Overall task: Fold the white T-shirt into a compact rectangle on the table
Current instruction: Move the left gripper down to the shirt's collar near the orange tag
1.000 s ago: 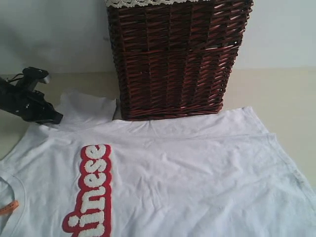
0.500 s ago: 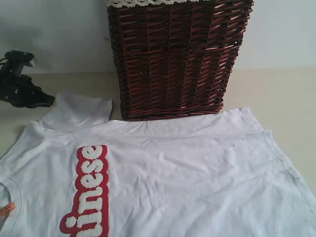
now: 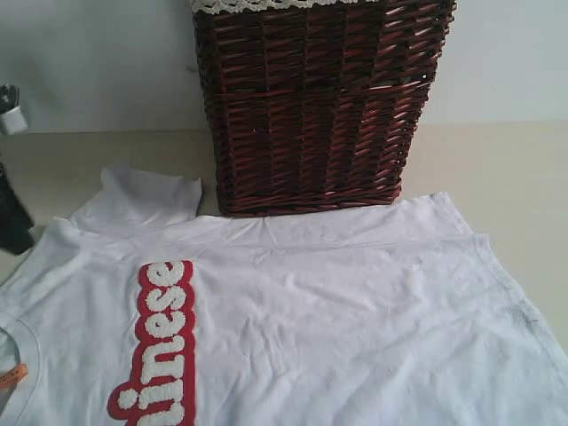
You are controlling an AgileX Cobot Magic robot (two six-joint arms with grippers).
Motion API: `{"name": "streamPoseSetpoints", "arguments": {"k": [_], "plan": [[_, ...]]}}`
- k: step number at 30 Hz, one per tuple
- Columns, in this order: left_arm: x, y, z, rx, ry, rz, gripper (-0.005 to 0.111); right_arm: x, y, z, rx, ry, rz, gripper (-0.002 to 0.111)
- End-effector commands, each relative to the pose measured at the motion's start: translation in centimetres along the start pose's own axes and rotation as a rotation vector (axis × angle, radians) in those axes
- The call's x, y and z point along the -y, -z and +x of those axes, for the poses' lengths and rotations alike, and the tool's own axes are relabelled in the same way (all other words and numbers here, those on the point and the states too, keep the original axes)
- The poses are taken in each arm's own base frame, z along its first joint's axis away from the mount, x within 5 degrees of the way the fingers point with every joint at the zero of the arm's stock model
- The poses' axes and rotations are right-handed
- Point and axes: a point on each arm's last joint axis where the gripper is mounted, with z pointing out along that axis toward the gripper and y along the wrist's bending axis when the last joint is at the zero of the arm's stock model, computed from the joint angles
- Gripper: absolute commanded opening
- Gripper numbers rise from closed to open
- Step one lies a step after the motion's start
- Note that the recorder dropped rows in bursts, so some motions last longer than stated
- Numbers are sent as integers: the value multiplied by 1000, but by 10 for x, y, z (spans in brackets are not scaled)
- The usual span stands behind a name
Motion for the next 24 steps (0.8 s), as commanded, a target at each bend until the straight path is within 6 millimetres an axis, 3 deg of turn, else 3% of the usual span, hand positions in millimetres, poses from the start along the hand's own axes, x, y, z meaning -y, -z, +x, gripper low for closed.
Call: {"name": "streamPoseSetpoints", "arguments": {"k": [1,5,11,19,24], "plan": [[26,-11,24,-105,1,74,54,0,0,1,2,5,1,17],[51,-31,41,-117,-60,120,65,0,0,1,2,5,1,17],[74,-40,60,-133,-191,-79,78,0,0,1,2,5,1,17],[98,-77,87,-150,-432,-240,78,0,0,1,2,5,1,17],[102,-87,93,-141,-430,-327,78,0,0,1,2,5,1,17]]}}
